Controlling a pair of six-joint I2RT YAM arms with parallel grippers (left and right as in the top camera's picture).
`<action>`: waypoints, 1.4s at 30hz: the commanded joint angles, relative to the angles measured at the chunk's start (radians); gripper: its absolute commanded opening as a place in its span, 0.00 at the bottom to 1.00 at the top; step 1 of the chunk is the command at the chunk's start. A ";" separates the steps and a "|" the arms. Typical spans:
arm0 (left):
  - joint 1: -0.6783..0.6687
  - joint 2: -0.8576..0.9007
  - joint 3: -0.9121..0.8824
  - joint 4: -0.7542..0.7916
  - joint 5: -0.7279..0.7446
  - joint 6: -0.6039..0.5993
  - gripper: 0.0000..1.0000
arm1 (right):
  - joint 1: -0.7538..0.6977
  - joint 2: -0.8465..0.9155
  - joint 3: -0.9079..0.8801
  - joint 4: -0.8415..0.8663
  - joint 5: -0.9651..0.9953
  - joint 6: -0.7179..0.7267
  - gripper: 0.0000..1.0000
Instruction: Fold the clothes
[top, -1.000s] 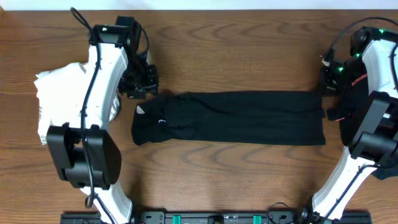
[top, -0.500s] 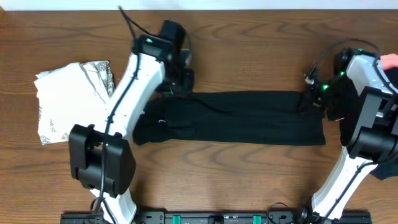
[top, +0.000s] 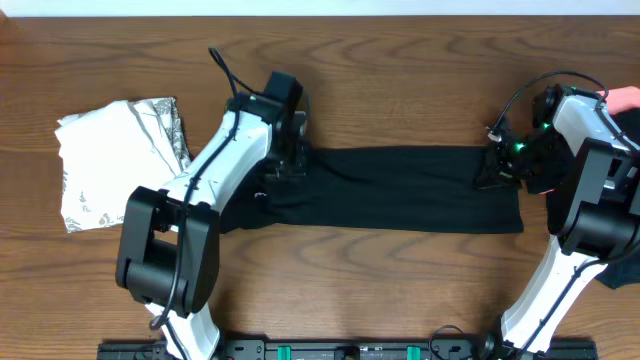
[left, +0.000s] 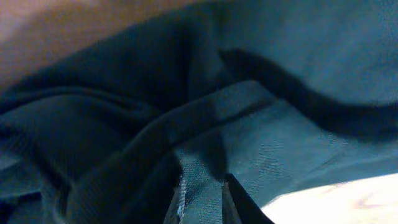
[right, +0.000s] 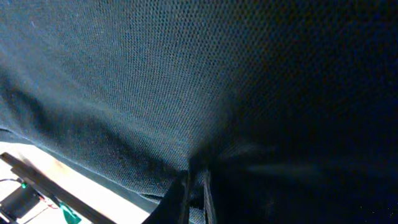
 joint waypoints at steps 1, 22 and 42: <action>0.006 0.007 -0.058 0.015 -0.039 0.003 0.22 | 0.006 -0.026 -0.005 0.001 -0.018 0.010 0.09; 0.128 0.016 -0.262 0.111 -0.017 0.002 0.36 | 0.000 -0.026 -0.005 0.001 -0.010 0.009 0.09; 0.128 0.016 -0.262 -0.050 -0.018 0.003 0.71 | -0.007 -0.026 -0.007 0.007 0.121 0.074 0.12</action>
